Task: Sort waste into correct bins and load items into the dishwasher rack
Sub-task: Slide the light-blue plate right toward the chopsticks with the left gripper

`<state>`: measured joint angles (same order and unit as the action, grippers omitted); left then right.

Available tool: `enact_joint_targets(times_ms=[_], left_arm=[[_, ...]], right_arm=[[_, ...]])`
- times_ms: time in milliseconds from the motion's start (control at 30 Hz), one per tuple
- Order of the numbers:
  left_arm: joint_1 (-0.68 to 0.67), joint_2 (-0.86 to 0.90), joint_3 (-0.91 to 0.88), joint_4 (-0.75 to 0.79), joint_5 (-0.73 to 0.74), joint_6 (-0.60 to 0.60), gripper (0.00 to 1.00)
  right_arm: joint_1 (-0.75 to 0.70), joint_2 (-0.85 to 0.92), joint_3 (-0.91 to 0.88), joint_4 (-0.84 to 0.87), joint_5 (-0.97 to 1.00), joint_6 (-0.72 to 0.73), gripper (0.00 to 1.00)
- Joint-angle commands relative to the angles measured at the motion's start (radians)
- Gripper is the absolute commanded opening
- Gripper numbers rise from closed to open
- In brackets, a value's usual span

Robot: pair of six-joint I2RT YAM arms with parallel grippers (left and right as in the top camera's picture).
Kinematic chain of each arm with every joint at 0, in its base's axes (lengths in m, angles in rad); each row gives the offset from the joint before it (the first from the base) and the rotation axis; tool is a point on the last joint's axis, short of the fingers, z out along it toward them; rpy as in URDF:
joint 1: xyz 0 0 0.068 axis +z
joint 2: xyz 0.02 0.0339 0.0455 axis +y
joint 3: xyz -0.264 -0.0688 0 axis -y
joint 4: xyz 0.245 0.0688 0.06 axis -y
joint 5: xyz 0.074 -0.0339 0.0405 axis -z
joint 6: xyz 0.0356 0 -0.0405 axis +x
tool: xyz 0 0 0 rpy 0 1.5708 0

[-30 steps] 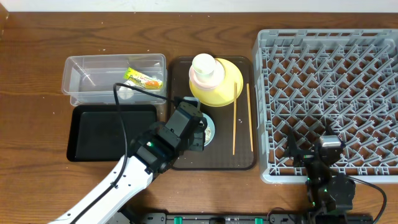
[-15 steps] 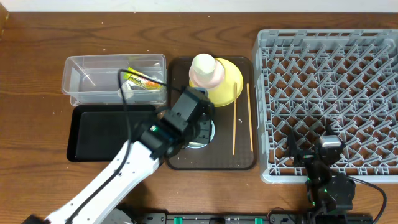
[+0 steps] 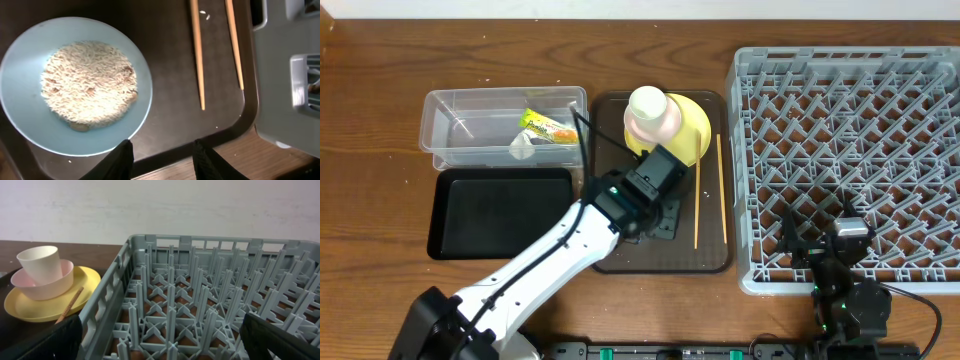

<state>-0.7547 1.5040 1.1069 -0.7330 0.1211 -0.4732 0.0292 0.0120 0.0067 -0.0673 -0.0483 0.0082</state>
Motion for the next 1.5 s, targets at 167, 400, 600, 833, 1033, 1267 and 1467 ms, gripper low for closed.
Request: enact_joint_targets(times_ms=[167,400,600,833,1033,1267,1467], left_arm=[[-0.044,0.006,0.011,0.066,-0.074,0.006,0.41],[-0.078,0.047,-0.003,0.071,-0.203,0.005,0.36],[-0.078,0.131,-0.003,0.113,-0.204,0.005,0.33],[-0.078,0.209,-0.003,0.148,-0.235,0.005,0.31],[-0.077,0.224,-0.003,0.161,-0.272,0.005,0.31],[-0.077,0.224,-0.005,0.163,-0.272,0.005,0.31],[-0.077,0.228,-0.011,0.171,-0.272,0.005,0.31]], right_arm=[[0.000,-0.005,-0.001,-0.004,0.006,0.014,0.99],[0.000,-0.005,-0.001,-0.004,0.006,0.013,0.99],[0.000,-0.005,-0.001,-0.004,0.006,0.014,0.99],[0.000,-0.005,-0.001,-0.004,0.006,0.013,0.99],[0.000,-0.005,-0.001,-0.004,0.006,0.013,0.99],[0.000,-0.005,-0.001,-0.004,0.006,0.014,0.99],[0.000,-0.005,-0.001,-0.004,0.006,0.014,0.99]])
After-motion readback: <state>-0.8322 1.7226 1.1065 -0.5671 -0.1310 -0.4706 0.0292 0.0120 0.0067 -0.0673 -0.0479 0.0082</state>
